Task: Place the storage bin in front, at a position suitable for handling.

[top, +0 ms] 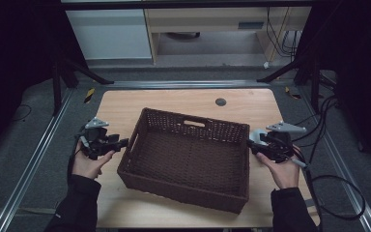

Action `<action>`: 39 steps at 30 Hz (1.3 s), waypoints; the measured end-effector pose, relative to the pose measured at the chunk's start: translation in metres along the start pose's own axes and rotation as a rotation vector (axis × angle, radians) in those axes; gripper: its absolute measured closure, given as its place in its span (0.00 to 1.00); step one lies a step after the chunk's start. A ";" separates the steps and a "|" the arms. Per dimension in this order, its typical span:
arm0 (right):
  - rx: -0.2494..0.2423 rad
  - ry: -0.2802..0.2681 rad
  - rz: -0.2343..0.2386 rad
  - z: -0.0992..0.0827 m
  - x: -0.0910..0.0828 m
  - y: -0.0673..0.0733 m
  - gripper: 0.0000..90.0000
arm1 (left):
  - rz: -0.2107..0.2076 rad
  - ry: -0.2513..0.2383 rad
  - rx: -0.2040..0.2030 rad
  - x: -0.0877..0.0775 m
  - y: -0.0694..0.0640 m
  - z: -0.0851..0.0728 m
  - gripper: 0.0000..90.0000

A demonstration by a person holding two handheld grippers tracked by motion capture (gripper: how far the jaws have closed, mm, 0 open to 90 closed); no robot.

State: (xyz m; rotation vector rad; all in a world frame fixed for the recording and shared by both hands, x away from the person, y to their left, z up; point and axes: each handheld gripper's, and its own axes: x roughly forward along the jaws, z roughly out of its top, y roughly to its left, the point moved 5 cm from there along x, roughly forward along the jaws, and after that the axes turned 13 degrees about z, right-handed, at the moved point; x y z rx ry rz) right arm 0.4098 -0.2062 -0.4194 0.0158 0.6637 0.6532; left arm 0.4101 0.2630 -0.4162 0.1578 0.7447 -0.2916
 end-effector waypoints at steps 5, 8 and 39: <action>-0.009 0.042 0.027 -0.007 0.008 0.006 0.58 | -0.017 0.036 0.018 0.011 -0.007 -0.008 0.66; -0.016 0.061 0.023 -0.009 0.012 0.007 0.60 | -0.029 0.039 0.022 0.013 -0.008 -0.010 0.68; -0.010 0.054 -0.006 -0.007 0.029 0.001 0.68 | -0.001 -0.005 0.041 0.017 -0.016 -0.016 0.79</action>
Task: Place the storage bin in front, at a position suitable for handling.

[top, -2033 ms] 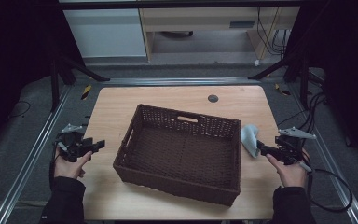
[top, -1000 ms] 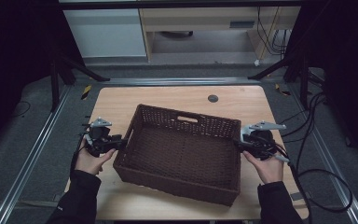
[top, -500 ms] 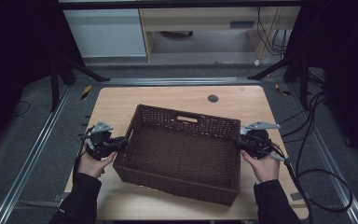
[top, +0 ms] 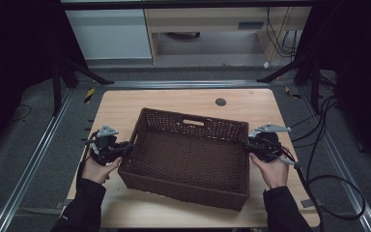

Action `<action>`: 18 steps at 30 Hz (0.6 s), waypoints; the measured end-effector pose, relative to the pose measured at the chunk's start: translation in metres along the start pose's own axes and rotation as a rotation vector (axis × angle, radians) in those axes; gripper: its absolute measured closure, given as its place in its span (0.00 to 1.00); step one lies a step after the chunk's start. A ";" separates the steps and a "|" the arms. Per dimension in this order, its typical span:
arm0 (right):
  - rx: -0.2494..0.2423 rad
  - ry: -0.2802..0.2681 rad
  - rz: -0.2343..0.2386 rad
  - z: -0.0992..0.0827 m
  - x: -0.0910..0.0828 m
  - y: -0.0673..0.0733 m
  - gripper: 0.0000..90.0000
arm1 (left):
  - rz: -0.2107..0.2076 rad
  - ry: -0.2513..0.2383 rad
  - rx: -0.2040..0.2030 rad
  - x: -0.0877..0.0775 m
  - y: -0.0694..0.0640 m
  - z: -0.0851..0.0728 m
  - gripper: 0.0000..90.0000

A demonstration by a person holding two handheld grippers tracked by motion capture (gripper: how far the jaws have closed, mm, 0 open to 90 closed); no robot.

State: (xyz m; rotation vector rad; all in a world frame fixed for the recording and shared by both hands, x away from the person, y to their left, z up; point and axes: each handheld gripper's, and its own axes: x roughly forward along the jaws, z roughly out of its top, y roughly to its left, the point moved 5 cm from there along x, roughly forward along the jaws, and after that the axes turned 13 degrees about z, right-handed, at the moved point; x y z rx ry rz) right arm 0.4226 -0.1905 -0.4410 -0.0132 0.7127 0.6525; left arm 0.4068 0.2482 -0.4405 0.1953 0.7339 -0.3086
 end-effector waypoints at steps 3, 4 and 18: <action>-0.007 -0.011 0.005 0.004 -0.004 -0.001 0.65 | 0.008 -0.003 0.004 0.002 -0.001 0.001 0.80; -0.015 -0.013 0.007 0.007 -0.006 -0.002 0.64 | 0.009 -0.003 0.004 0.003 -0.001 0.001 0.80; -0.034 0.024 -0.009 0.000 -0.005 -0.002 0.60 | 0.005 0.011 0.000 -0.002 -0.006 -0.005 0.81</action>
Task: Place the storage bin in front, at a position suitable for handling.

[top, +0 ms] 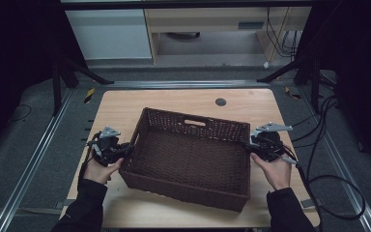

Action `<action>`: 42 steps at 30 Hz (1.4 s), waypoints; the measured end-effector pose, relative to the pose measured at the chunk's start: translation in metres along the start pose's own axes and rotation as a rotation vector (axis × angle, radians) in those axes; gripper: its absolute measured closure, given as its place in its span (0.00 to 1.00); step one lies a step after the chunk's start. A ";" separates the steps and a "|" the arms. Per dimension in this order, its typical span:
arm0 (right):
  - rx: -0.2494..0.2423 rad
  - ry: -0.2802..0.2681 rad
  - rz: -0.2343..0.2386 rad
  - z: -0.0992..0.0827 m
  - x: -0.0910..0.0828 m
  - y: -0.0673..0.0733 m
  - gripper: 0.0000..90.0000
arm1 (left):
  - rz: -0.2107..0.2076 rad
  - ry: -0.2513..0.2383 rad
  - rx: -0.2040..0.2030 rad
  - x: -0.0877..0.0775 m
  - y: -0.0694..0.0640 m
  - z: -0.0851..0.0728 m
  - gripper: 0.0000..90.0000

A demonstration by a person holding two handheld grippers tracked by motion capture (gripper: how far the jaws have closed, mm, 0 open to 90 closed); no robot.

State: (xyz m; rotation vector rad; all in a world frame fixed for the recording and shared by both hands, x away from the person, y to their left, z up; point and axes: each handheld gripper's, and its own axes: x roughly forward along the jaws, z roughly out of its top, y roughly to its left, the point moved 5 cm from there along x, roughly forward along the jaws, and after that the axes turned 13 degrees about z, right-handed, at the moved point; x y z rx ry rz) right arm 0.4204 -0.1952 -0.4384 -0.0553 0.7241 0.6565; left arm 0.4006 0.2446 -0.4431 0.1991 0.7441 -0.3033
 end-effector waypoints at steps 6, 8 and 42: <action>0.036 0.020 0.014 -0.005 0.002 0.003 0.69 | -0.026 -0.003 0.004 0.007 0.003 0.002 0.72; 0.044 0.017 0.013 -0.005 0.003 0.002 0.69 | -0.004 0.002 0.030 0.012 0.002 0.005 0.70; 0.060 -0.068 0.016 0.003 0.003 0.001 0.62 | 0.067 0.044 0.048 0.014 -0.001 0.000 0.78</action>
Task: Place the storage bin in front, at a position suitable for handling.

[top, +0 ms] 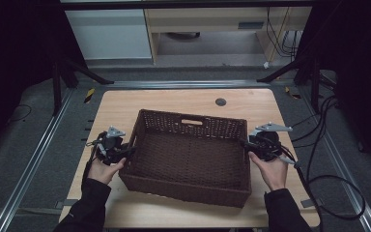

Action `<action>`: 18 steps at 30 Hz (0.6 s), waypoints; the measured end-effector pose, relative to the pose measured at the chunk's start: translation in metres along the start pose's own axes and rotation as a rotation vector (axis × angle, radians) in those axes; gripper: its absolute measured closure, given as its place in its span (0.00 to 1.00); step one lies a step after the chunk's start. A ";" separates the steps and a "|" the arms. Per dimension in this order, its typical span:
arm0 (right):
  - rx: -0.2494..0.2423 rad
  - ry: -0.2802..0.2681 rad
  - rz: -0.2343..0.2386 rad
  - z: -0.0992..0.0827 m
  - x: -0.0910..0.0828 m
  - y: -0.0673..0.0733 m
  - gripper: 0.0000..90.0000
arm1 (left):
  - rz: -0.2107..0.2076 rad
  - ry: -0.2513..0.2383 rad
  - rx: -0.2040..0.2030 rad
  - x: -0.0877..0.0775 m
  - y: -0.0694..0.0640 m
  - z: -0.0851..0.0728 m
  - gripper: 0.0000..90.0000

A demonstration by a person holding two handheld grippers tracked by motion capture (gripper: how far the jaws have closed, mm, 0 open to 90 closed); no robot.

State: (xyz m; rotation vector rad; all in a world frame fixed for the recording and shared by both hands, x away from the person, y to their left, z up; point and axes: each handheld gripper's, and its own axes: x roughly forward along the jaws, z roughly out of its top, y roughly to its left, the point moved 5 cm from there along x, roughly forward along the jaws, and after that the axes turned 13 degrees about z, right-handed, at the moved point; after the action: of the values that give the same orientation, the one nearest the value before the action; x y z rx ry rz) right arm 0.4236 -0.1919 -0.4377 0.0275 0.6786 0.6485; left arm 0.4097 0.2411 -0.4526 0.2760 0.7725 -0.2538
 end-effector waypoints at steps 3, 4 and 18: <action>-0.003 -0.013 0.012 0.000 -0.006 0.003 0.60 | 0.016 0.006 -0.003 -0.003 0.003 -0.002 0.79; -0.011 -0.005 0.012 -0.001 -0.007 0.005 0.59 | 0.018 0.007 -0.009 -0.004 0.005 -0.004 0.79; -0.008 0.043 0.076 -0.002 0.007 0.026 0.81 | 0.036 0.011 -0.042 -0.012 0.019 -0.014 0.78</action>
State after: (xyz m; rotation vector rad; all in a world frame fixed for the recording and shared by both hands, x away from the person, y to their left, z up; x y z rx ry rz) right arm 0.4125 -0.1668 -0.4374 0.0320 0.7190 0.7263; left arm 0.3984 0.2653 -0.4512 0.2517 0.7826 -0.2017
